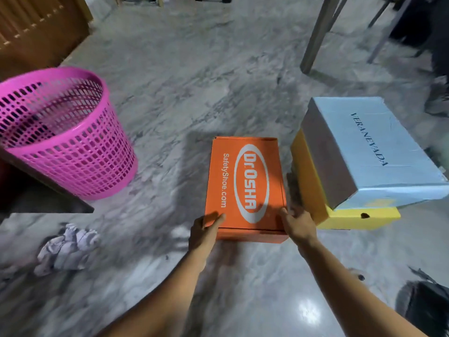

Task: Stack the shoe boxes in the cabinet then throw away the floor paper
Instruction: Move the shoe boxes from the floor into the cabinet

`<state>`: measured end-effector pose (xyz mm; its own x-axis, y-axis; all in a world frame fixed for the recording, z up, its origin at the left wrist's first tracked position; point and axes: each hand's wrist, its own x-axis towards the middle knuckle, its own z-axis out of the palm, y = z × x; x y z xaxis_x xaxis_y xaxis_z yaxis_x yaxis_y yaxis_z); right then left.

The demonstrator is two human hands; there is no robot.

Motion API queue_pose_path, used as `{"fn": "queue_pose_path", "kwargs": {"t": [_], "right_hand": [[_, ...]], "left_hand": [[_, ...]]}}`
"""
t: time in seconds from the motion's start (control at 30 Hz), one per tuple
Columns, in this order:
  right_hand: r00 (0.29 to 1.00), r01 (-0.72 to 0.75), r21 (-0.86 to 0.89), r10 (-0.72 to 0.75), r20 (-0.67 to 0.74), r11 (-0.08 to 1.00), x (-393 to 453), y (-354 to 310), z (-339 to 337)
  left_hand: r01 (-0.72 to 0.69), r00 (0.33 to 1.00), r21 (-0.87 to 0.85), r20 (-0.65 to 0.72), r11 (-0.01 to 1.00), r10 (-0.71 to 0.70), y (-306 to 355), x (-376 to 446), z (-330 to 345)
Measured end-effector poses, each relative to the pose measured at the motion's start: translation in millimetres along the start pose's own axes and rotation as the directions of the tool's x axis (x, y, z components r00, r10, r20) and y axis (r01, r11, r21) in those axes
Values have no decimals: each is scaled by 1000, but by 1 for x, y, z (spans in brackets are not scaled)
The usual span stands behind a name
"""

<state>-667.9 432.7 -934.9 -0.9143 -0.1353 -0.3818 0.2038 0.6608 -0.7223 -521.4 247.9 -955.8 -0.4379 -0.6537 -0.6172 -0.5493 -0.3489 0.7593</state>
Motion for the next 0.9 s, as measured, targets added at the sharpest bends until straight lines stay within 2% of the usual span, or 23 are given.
{"fn": "queue_pose_path", "kwargs": {"t": [0.1, 0.17, 0.3, 0.43, 0.63, 0.7, 0.83, 0.9], "right_hand": [[999, -38, -28, 38, -3, 999, -3, 7, 9], [999, -42, 44, 41, 20, 998, -11, 2, 12], [993, -38, 204, 14, 120, 978, -37, -13, 16], [968, -13, 204, -39, 247, 979, -57, -34, 18], [930, -196, 322, 72, 360, 926, -62, -79, 17], [914, -221, 336, 73, 400, 916, -68, -103, 15], [852, -89, 388, -131, 507, 917, -100, -156, 16], [840, -36, 423, -202, 504, 905, -111, -176, 16]], "left_hand": [[-114, 988, -105, -120, 988, 101, -11, 0, -10], [-145, 977, -135, -173, 980, 121, -9, -2, -21], [-99, 979, -267, -196, 959, 47, 1, -2, -48], [-63, 966, -321, -258, 945, -23, 6, -5, -82], [-83, 969, -464, -244, 882, -37, 7, -36, -138], [-119, 977, -497, -215, 859, 11, 7, -52, -160], [-184, 983, -462, -109, 868, 151, 6, -87, -211], [-210, 977, -461, -137, 862, 165, 11, -102, -235]]}}
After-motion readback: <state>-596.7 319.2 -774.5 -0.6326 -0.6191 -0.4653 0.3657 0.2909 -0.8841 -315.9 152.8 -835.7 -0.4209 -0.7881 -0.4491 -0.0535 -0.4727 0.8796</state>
